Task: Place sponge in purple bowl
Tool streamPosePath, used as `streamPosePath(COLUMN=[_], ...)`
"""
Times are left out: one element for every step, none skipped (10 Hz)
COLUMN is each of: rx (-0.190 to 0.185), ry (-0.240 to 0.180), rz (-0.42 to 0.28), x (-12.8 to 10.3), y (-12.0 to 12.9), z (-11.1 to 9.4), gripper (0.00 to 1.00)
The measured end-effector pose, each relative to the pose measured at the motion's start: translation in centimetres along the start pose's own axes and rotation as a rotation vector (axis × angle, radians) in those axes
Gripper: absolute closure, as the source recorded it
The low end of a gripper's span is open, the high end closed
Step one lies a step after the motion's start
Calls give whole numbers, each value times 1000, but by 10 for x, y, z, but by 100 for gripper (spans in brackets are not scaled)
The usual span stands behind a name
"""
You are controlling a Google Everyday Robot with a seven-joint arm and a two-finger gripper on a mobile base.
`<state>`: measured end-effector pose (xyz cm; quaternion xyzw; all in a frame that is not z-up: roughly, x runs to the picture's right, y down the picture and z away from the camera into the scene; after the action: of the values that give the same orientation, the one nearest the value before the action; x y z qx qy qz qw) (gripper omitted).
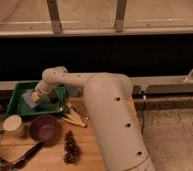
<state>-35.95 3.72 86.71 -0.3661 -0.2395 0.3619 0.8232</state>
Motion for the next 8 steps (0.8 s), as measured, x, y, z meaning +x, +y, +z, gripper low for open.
streamPosePath(rx=[1,6,17,27,39,45,45,39], ry=[-17,-34,-46,-48,-44,-30,-12,20], rz=[-10,-21,-31,-29,-21,-11,-1,19], x=[-7,-13,-11,-8,-1,6,12,21], y=[3,7,9,9,9,11,14,17], z=[-9,-23,-38,-49,-63,-76,-86,-101], gripper=[100,100,100,100,100,100,100,100])
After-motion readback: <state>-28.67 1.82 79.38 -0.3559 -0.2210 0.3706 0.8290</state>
